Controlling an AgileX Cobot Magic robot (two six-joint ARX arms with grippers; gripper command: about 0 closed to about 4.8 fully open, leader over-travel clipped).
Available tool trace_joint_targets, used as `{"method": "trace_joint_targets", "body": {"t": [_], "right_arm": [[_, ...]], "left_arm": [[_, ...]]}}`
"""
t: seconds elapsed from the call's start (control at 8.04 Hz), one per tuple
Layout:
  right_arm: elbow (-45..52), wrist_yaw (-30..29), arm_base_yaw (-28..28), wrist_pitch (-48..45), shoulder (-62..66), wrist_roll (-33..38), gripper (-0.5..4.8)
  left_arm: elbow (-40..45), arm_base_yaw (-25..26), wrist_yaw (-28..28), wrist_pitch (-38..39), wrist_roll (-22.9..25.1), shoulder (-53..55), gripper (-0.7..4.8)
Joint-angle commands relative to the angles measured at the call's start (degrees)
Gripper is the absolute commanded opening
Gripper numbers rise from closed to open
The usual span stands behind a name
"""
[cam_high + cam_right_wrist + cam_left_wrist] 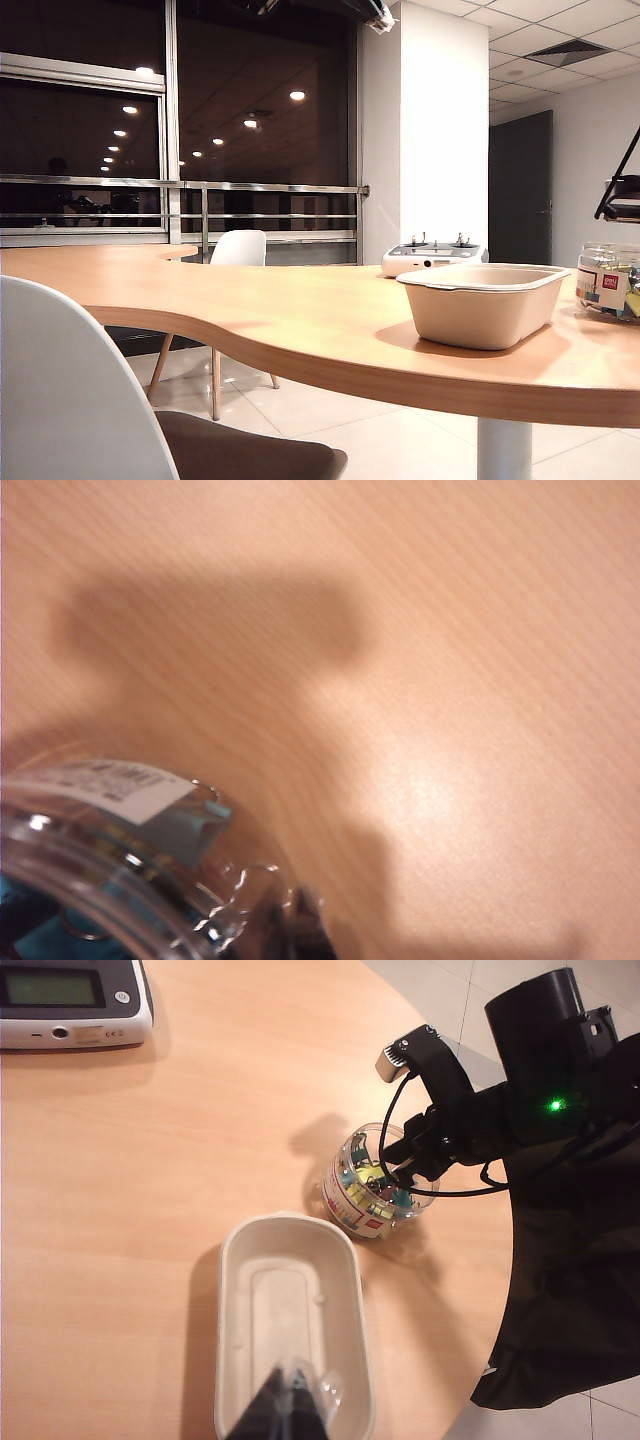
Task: Pick up the box filled with clips, pour some clips from it into the rectangular paper box, and then put the clip box back on the table.
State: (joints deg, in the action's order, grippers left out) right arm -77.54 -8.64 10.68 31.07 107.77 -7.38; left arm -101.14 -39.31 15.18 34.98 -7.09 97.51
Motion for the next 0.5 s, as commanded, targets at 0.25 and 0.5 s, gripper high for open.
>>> {"method": "trace_joint_targets", "body": {"t": [0.25, 0.5], "right_arm": [[-0.3, -0.9, -5.4, -6.0, -11.6, -3.1, -0.01], [-0.3, 2.0, -19.1, -12.1, -17.4, -18.9, -0.02]], "left_arm": [[-0.2, 0.0, 0.1, -0.3, 0.2, -0.3, -0.06], [-0.2, 0.0, 0.3, -0.2, 0.2, -0.4, -0.06]]}}
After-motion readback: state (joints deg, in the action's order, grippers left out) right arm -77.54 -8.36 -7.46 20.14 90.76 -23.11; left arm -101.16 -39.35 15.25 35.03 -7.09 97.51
